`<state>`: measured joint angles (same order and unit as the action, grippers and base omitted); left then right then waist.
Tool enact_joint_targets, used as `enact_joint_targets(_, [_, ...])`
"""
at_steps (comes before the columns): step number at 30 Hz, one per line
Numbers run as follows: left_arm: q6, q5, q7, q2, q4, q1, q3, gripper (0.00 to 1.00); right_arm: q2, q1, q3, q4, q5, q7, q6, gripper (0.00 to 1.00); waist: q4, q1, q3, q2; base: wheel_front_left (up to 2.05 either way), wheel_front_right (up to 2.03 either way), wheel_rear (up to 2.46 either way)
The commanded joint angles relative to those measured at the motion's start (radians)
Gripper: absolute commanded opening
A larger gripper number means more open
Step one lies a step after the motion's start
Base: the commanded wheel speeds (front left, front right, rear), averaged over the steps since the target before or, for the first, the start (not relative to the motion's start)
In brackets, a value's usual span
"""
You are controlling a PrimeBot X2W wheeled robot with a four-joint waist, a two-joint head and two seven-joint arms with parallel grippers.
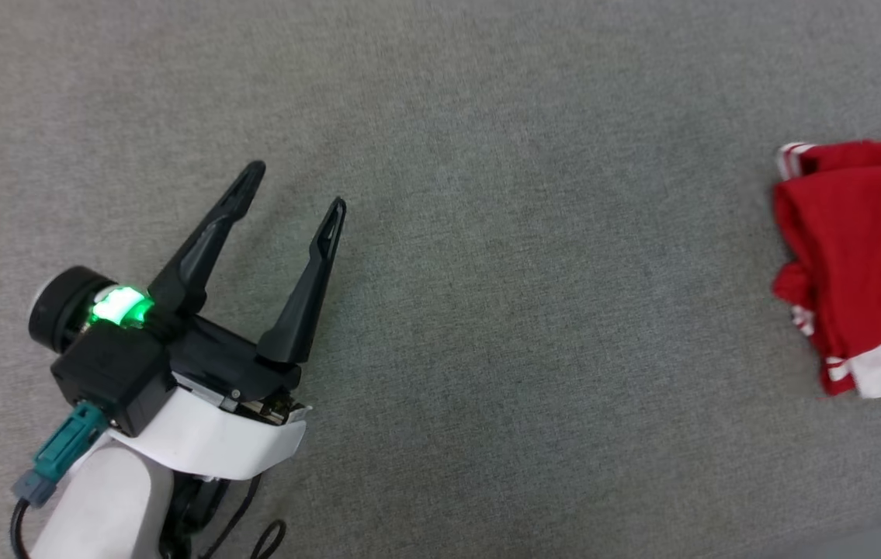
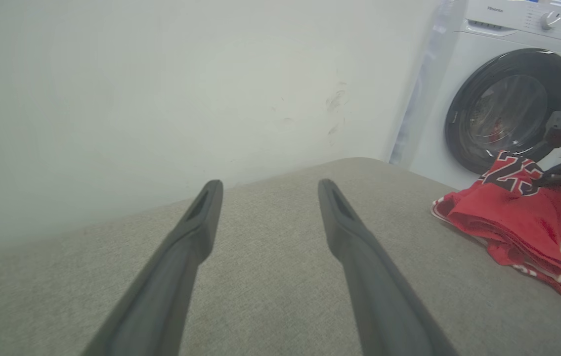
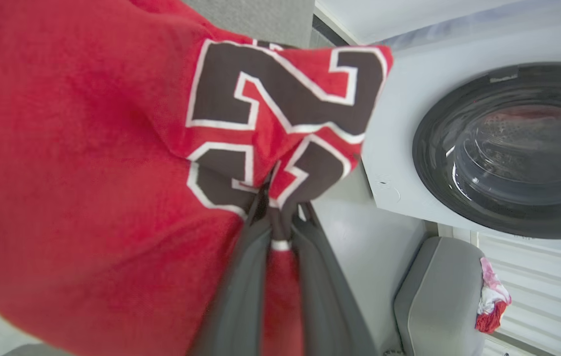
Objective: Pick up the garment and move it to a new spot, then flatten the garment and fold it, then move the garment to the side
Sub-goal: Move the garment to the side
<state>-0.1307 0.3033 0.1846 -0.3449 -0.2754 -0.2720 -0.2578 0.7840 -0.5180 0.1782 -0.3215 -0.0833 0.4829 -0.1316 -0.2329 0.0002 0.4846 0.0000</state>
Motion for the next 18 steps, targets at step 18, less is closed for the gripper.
enact_joint_targets(18, [0.017,-0.011,-0.08,-0.046,-0.178,-0.068,0.015,1.0,-0.059,-0.15,-0.337,-0.331,0.175,-0.196,0.002,0.0,0.045,-0.0002,0.169,0.0,0.0,0.0,0.0])
